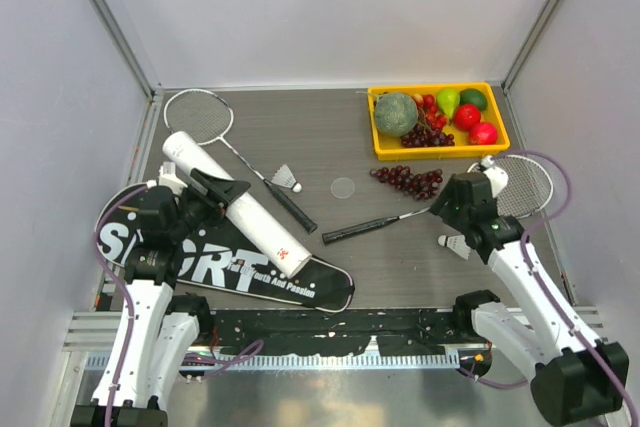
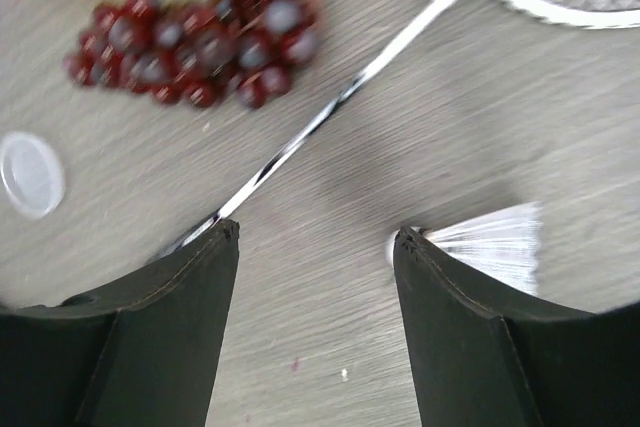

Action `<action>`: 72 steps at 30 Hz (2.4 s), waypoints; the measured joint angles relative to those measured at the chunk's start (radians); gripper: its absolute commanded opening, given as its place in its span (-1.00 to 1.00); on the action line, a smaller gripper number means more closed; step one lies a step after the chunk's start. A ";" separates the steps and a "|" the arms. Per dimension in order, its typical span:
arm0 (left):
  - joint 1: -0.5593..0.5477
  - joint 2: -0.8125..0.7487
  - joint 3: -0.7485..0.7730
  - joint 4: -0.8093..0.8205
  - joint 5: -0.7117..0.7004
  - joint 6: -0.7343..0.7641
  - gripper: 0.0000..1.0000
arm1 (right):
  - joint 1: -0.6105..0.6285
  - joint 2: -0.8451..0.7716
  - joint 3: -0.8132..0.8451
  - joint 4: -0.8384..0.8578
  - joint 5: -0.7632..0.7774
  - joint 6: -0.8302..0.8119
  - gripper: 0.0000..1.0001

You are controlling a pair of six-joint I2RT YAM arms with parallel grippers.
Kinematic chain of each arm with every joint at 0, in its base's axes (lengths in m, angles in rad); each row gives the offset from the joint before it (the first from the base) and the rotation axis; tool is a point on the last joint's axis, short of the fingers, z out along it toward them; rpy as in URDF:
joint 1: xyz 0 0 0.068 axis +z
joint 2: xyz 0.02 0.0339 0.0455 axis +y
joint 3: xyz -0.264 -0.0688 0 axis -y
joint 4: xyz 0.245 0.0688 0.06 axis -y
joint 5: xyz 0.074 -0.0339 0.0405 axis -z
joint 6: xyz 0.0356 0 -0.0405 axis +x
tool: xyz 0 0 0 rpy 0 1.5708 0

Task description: Pack up the badminton gear

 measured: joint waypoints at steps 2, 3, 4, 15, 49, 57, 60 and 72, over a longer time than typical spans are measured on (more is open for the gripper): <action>0.000 0.000 0.000 -0.008 0.001 0.022 -0.10 | -0.074 -0.053 -0.011 -0.019 0.000 -0.005 0.36; 0.000 0.000 0.000 -0.011 0.003 0.035 -0.10 | -0.117 -0.067 -0.014 -0.028 0.001 -0.011 0.36; 0.000 0.000 0.000 -0.012 0.004 0.041 -0.10 | -0.146 -0.074 -0.018 -0.036 0.002 -0.015 0.36; 0.001 0.003 0.000 -0.026 0.005 0.107 -0.07 | -0.342 -0.046 -0.108 -0.082 -0.075 -0.033 0.43; 0.001 0.004 0.003 -0.133 -0.032 0.076 -0.29 | -0.348 -0.143 -0.237 0.072 -0.246 -0.051 -0.89; 0.002 0.029 0.035 -0.227 -0.051 -0.006 -0.31 | -0.348 -0.312 -0.175 0.071 -0.325 -0.077 -0.89; 0.002 0.036 0.035 -0.237 -0.038 -0.061 -0.34 | -0.345 -0.377 -0.155 0.136 -0.397 -0.103 -0.89; 0.002 0.074 0.015 -0.236 0.066 -0.367 -0.42 | 0.211 -0.436 -0.111 0.452 -0.388 -0.231 -0.90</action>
